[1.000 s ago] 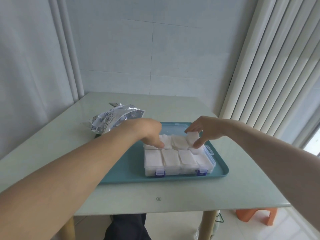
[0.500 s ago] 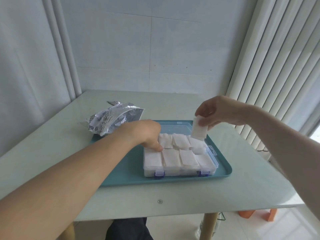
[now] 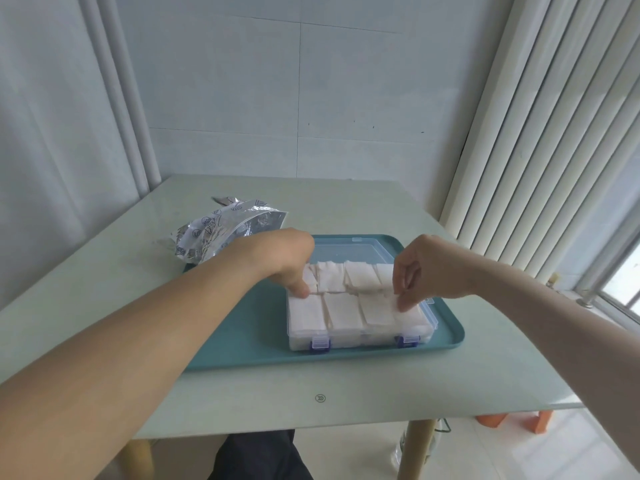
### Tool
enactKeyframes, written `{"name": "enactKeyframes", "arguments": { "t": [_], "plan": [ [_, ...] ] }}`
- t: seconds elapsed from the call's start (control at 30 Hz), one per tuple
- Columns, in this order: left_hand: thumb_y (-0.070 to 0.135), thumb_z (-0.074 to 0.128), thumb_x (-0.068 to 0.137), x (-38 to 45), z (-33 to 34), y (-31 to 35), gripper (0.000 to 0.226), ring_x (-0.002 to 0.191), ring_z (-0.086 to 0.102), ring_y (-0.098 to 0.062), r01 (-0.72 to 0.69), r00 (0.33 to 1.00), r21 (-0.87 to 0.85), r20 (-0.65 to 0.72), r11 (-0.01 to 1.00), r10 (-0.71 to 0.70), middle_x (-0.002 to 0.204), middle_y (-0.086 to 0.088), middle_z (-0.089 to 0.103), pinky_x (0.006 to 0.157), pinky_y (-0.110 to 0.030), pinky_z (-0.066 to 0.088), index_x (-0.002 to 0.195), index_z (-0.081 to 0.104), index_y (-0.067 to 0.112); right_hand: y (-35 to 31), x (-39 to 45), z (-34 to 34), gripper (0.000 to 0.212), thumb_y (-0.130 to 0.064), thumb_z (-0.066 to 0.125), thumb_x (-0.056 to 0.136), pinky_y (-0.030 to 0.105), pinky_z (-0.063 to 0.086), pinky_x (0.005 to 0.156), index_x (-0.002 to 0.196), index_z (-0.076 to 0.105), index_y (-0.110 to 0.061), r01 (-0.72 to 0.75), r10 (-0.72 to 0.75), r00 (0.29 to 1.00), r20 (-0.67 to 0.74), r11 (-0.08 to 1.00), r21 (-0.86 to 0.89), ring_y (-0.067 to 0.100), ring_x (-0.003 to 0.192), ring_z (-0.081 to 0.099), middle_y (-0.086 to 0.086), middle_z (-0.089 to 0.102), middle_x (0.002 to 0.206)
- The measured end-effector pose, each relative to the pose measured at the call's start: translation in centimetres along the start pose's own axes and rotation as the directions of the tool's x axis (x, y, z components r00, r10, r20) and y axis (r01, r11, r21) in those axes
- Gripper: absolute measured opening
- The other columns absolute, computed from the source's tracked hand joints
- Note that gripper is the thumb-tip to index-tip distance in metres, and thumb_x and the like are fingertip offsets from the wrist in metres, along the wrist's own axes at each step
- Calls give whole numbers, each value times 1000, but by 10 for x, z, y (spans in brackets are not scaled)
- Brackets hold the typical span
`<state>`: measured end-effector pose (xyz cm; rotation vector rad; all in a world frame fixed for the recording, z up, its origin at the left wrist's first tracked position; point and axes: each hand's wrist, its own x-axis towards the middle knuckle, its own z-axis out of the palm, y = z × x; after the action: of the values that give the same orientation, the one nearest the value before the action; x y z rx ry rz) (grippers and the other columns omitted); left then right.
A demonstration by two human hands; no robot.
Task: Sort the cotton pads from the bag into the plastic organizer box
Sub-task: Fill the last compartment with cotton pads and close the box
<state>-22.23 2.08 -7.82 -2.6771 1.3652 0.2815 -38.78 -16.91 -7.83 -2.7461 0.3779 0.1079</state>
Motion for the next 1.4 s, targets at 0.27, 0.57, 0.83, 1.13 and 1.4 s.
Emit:
{"name": "enactKeyframes", "arguments": {
  "t": [0.27, 0.57, 0.83, 1.13, 1.4],
  "plan": [
    [53, 82, 71, 0, 3, -5, 56, 89, 60, -26, 7, 1000, -47, -23, 999, -8, 111, -10, 66, 83, -35, 50, 99, 61, 10, -5, -2, 3, 41, -41, 93, 63, 23, 40, 61, 73, 56, -29, 44, -63, 996, -57, 959, -282, 9, 74, 52, -12, 58, 75],
    [40, 69, 90, -10, 14, -5, 49, 125, 45, -23, -40, 965, -146, -263, 989, 0, 129, -3, 55, 90, -29, 36, 132, 57, 17, -23, 25, 32, 25, -30, 52, 103, 26, 41, 86, 122, 68, -33, 150, -165, 981, -101, 979, -135, 14, 98, 56, -1, 54, 112],
    [5, 45, 98, -13, 29, 11, 47, 117, 52, -26, -170, 971, -56, -178, 984, 158, 125, -5, 54, 76, -29, 33, 141, 44, 25, -31, 18, 29, 33, -43, 38, 105, 29, 37, 89, 128, 60, -37, 132, -122, 990, 65, 977, -167, 15, 101, 51, -5, 51, 108],
    [7, 40, 100, -6, 21, 16, 49, 127, 47, -26, -139, 989, -42, -48, 989, 137, 137, -6, 48, 90, -30, 39, 142, 47, 31, -31, 39, 14, 49, -46, 77, 81, 36, 53, 84, 113, 72, -8, -212, 207, 968, -139, 977, -25, 26, 96, 66, 11, 72, 109],
    [10, 40, 102, -9, 19, 16, 48, 129, 48, -25, -128, 992, -99, -29, 987, 126, 139, -4, 48, 87, -24, 36, 144, 47, 32, -45, 49, 12, 39, -36, 92, 58, 23, 41, 50, 56, 61, -12, -260, 255, 944, -211, 966, 6, 15, 45, 49, -5, 55, 41]
  ]
}}
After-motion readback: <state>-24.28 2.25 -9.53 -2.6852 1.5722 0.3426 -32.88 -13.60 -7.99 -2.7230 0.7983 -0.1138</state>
